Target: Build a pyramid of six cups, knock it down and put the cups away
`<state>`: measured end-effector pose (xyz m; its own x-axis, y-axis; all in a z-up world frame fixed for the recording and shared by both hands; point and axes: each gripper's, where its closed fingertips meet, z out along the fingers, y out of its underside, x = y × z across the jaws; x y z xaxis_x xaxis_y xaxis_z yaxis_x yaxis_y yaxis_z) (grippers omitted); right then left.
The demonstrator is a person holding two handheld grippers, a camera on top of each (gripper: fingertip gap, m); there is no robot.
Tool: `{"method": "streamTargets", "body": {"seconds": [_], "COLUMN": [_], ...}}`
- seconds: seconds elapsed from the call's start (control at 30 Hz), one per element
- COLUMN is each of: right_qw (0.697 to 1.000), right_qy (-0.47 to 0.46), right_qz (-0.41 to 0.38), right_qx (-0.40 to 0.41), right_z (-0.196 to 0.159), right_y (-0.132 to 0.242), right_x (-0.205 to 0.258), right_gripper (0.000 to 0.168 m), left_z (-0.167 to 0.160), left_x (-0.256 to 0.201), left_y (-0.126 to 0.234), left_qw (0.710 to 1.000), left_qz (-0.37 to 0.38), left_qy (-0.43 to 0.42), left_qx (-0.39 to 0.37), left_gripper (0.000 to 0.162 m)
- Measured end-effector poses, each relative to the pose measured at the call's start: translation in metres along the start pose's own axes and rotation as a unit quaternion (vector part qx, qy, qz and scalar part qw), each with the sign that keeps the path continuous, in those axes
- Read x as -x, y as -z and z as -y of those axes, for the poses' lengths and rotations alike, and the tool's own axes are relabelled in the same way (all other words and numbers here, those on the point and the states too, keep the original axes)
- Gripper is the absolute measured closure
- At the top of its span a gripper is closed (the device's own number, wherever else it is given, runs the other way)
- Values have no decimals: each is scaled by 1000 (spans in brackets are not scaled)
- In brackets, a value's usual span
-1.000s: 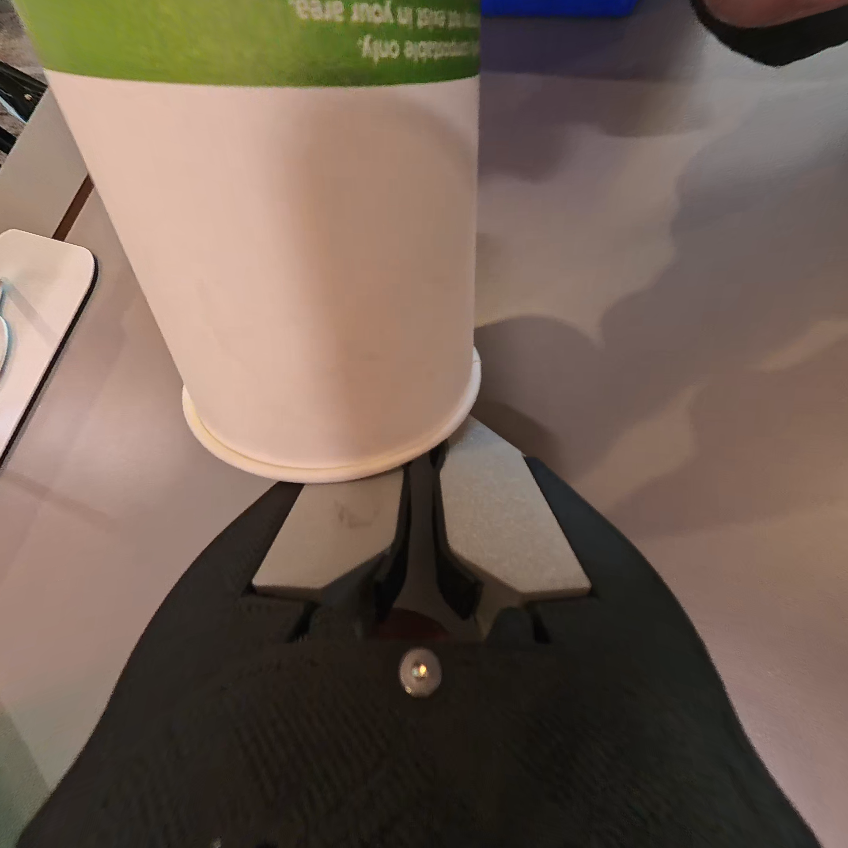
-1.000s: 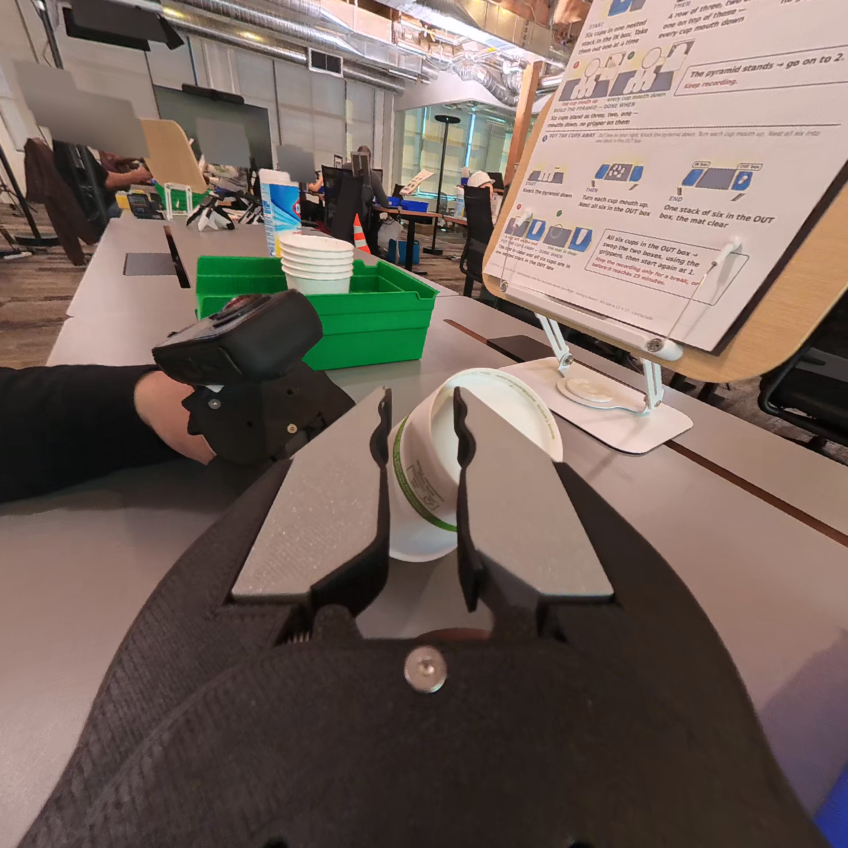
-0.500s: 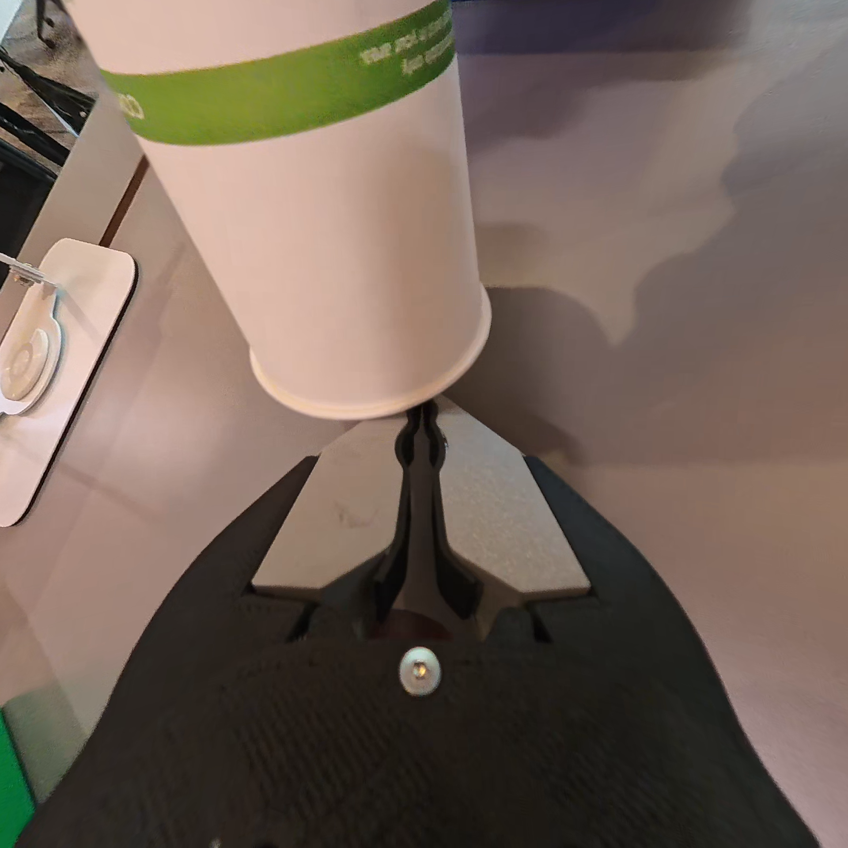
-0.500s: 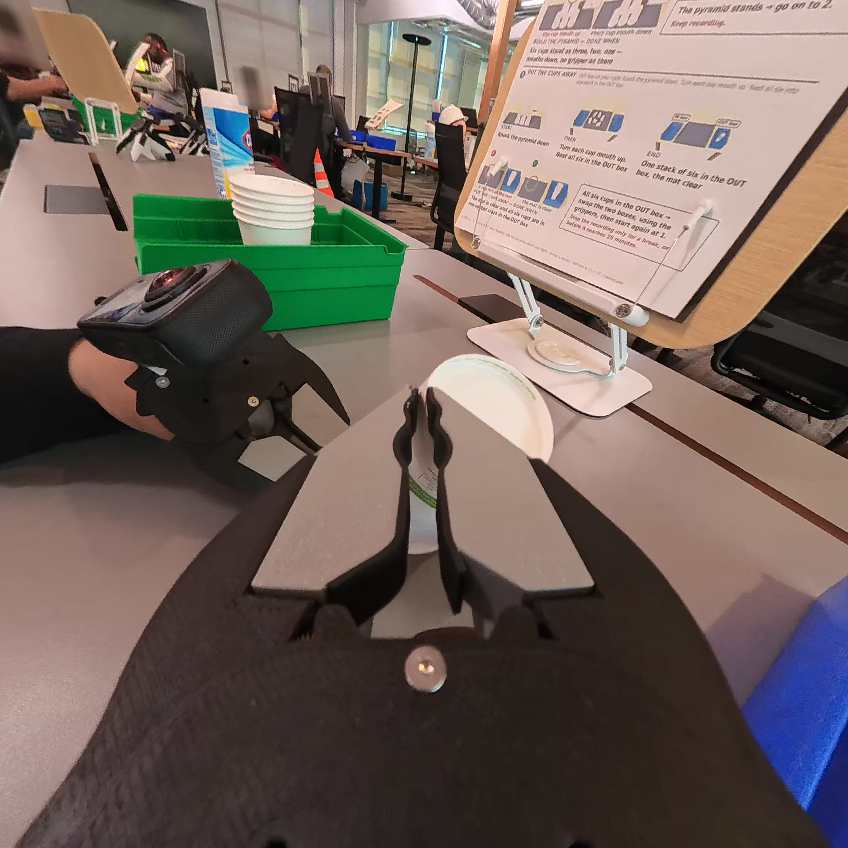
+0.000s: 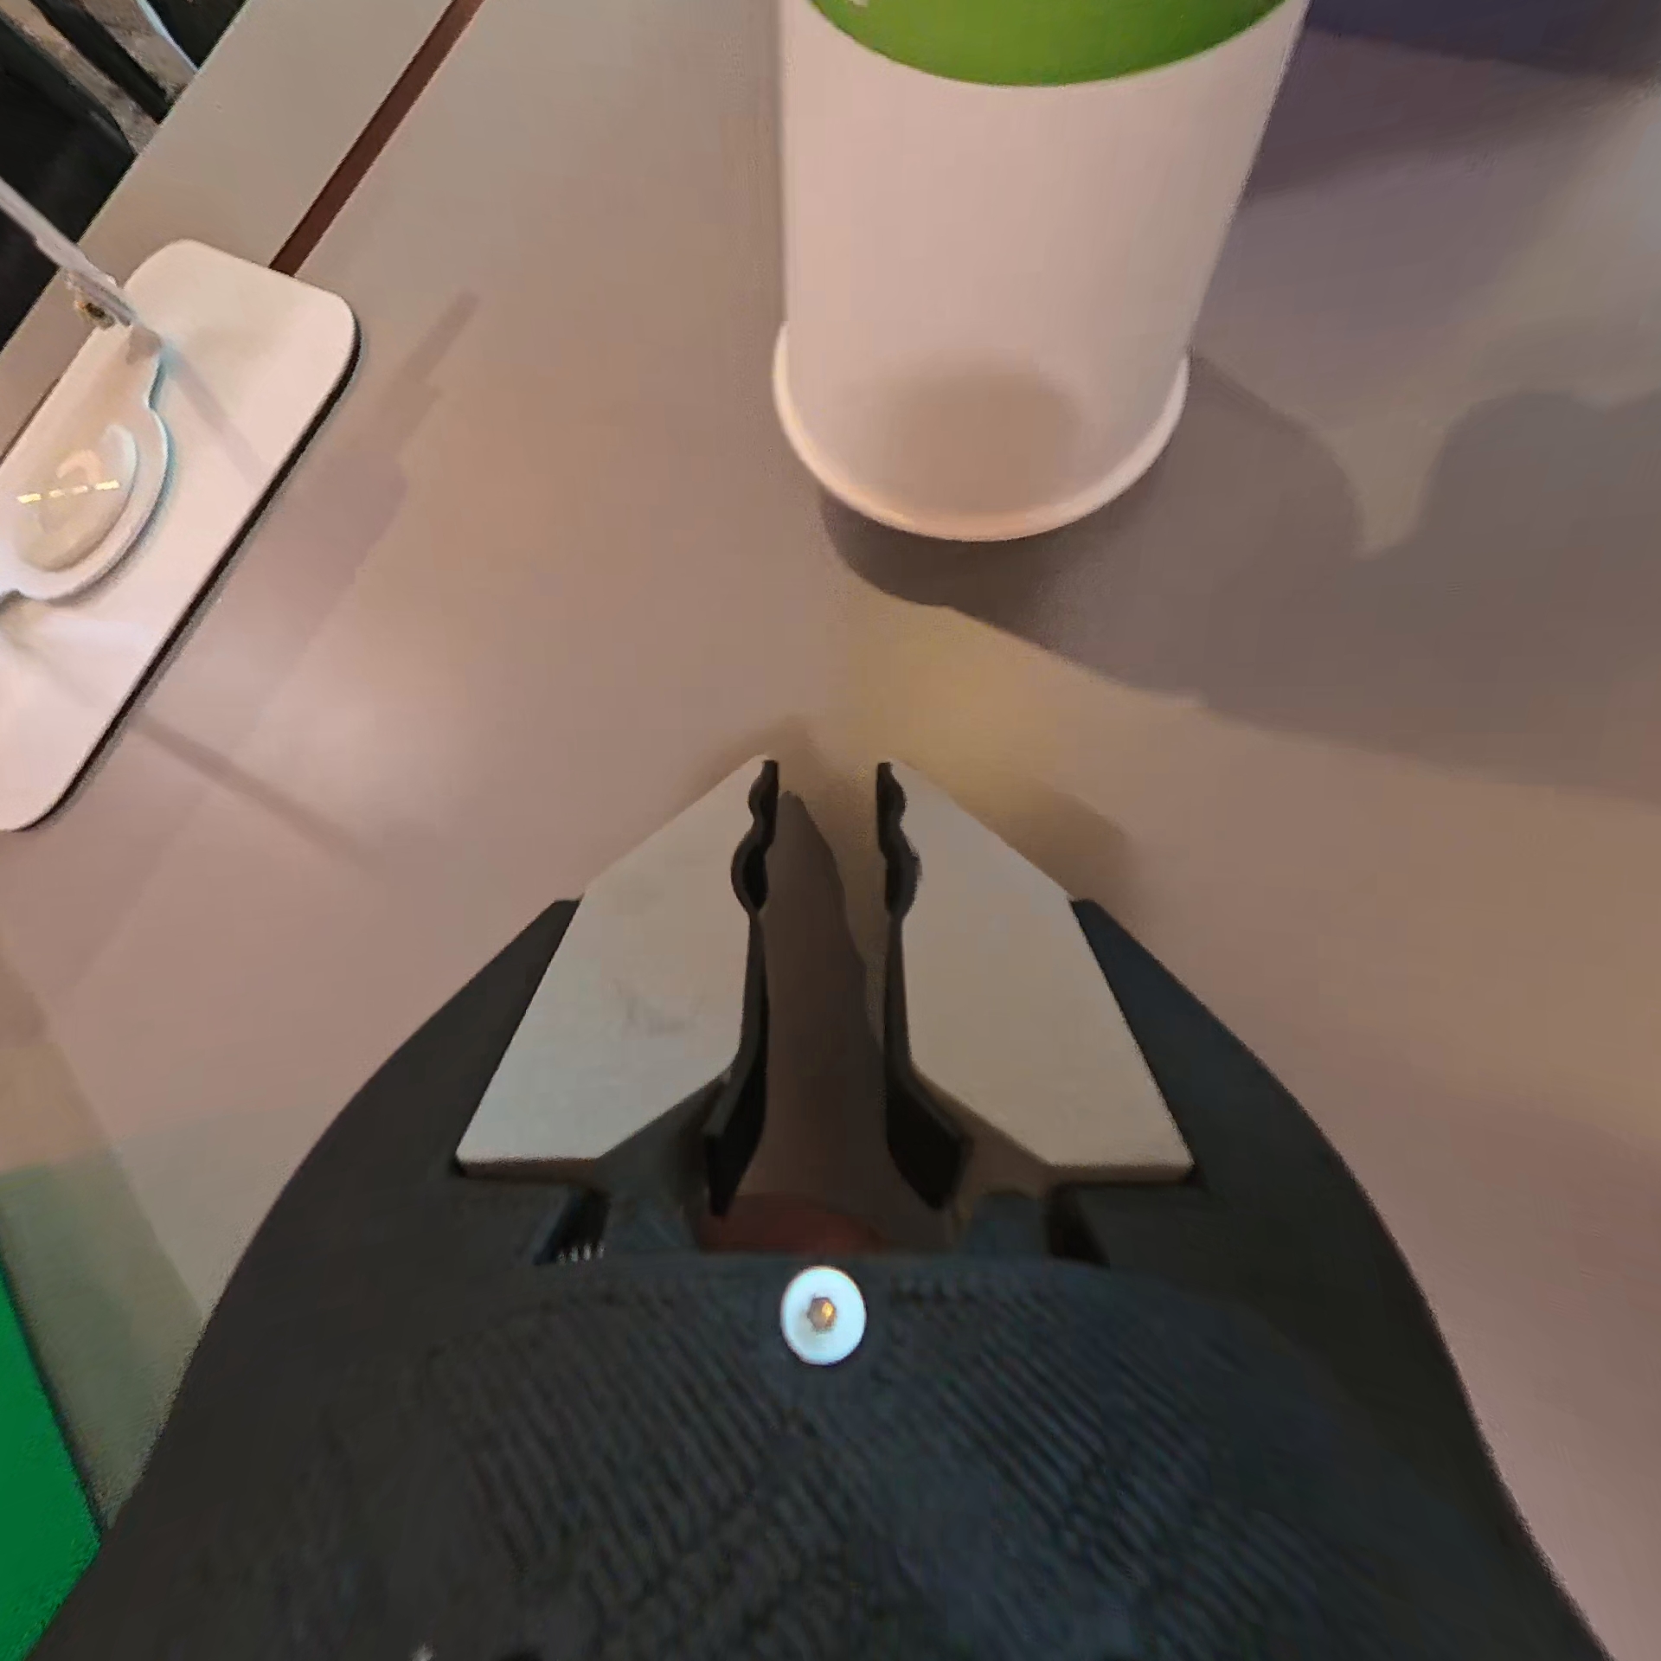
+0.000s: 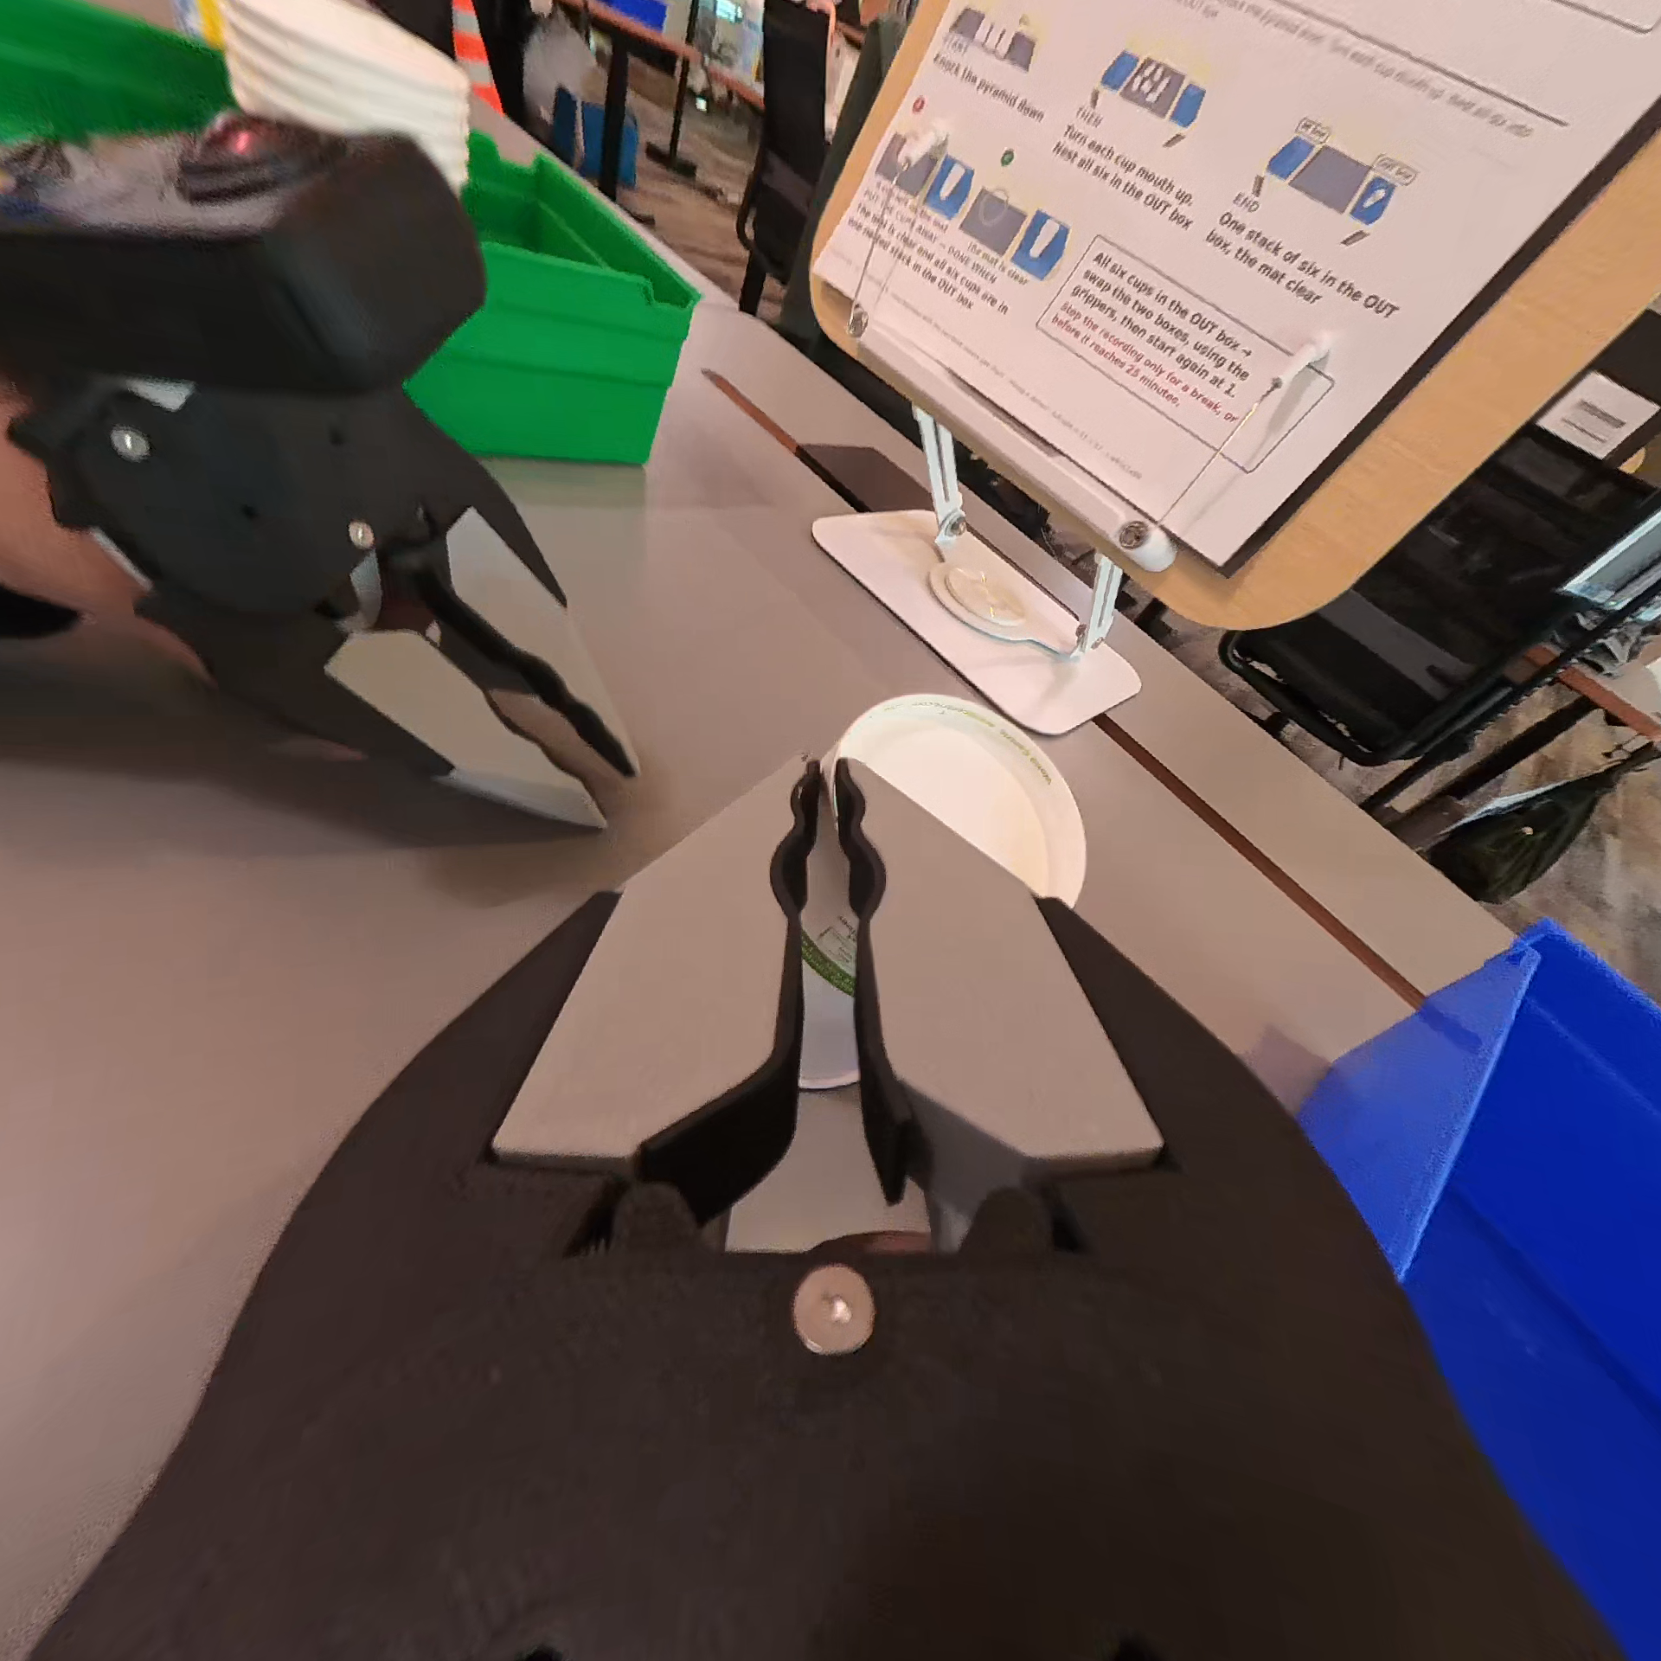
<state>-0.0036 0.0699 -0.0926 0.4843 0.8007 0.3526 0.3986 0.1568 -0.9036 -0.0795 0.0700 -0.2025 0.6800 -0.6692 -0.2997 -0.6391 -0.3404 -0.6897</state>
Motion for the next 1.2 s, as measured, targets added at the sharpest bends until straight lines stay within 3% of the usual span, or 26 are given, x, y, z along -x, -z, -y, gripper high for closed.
{"method": "streamTargets", "body": {"seconds": [0.3, 0.4, 0.5, 0.63, 0.73, 0.83, 0.9, 0.97, 1.03, 1.2], "right_qw": [1000, 999, 998, 997, 995, 995, 994, 994, 993, 992], "right_qy": [-23, -37, -51, -59, -73, -73, -64, -62, -71, -89], "right_qz": [17, 8, 21, 1, 5, 2, -9, -14, -10, 16], "right_qx": [-10, -23, -24, -46, -63, -73, -88, -93, -92, -92], "right_z": [1, 0, -2, 5, 12, 15, 18, 18, 16, 17], "right_y": [-6, -9, -11, -5, 0, 3, 6, 7, 6, 5], "right_x": [8, 6, 9, 0, -2, -3, -6, -8, -8, 0], "right_gripper": [168, 140, 141, 142, 142, 147, 150, 151, 150, 150], "left_z": [1, 1, 1, 1, 2, 4, 11, 24, 35, 32], "left_x": [3, 2, 3, 11, 11, 13, 18, 23, 32, 101], "left_y": [-1, -1, -2, -1, 0, 3, 11, 28, 55, 144], "left_qw": [1000, 1000, 999, 998, 998, 997, 996, 990, 984, 984], "left_qz": [4, 6, 6, 22, 18, 17, 21, 13, 9, 120], "left_qy": [18, 30, 43, 52, 65, 71, 86, 120, 135, 78], "left_qx": [-3, -3, -3, -2, -1, -7, -31, -78, -118, -106], "left_gripper": [138, 138, 135, 113, 85, 78, 86, 106, 111, 128]}}
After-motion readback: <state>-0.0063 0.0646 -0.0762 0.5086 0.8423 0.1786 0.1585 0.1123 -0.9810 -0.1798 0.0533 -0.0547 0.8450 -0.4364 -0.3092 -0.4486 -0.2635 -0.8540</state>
